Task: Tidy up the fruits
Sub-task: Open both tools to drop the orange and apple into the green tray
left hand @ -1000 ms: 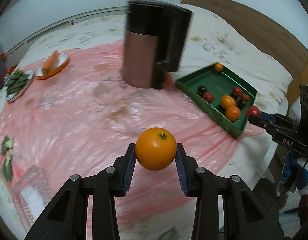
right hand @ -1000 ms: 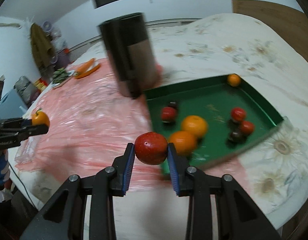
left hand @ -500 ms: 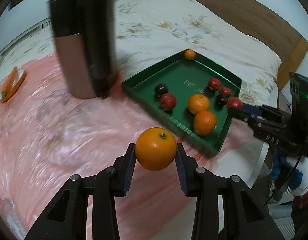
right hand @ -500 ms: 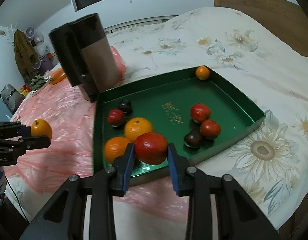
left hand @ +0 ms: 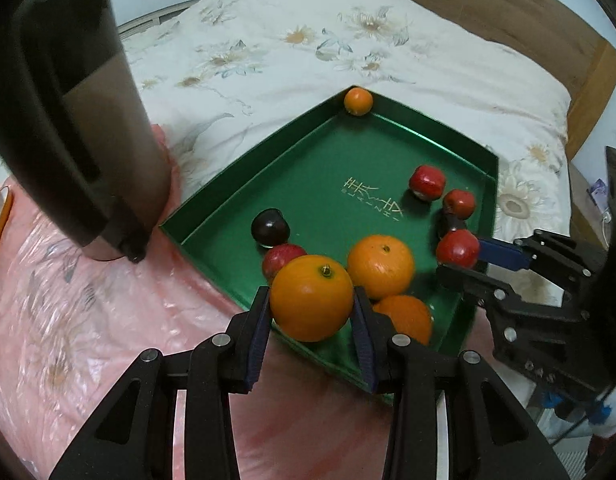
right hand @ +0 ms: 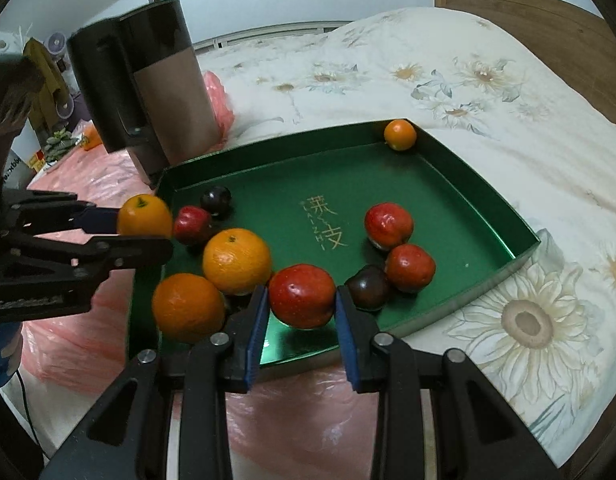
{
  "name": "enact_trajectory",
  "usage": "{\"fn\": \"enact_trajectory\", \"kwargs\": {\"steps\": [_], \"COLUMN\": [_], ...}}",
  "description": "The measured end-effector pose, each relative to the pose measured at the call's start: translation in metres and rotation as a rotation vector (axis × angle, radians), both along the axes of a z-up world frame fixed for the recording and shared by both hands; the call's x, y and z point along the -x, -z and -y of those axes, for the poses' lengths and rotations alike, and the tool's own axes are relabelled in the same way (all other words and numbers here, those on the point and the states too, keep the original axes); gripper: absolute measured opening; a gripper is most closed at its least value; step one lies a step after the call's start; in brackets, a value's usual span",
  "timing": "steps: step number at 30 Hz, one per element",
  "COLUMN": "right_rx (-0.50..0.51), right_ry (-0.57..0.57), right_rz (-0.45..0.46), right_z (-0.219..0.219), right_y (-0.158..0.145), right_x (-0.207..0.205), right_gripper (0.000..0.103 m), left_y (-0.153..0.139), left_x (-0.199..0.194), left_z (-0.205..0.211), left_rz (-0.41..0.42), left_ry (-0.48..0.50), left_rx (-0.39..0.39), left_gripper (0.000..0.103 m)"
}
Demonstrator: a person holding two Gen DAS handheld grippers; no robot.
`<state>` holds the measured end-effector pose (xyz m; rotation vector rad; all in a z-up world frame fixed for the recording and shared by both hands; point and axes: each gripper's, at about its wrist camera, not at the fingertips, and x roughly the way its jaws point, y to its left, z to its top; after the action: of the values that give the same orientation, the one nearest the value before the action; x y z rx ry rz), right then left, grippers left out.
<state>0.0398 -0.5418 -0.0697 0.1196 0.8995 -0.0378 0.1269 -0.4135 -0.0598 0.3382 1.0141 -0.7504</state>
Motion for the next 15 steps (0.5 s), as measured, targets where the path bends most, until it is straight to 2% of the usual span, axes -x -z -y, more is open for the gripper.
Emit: {"fn": "enact_trajectory", "kwargs": {"steps": [8,15], "right_rx": [0.022,0.026], "right_ry": [-0.015,-0.009], "right_rz": [-0.009,-0.012], "right_z": [-0.006,-0.011], "right_y": [0.005,0.007], "right_x": [-0.006,-0.007], "right_gripper": [0.027,0.027], "left_y": [0.009,0.010], "left_x": [0.002,0.001], "left_z": [0.015,0.015], "left_rz": [0.031,0.037], "left_ry": [0.026,0.004], "left_rx": [-0.022,-0.012], "left_gripper": [0.034,0.034]}}
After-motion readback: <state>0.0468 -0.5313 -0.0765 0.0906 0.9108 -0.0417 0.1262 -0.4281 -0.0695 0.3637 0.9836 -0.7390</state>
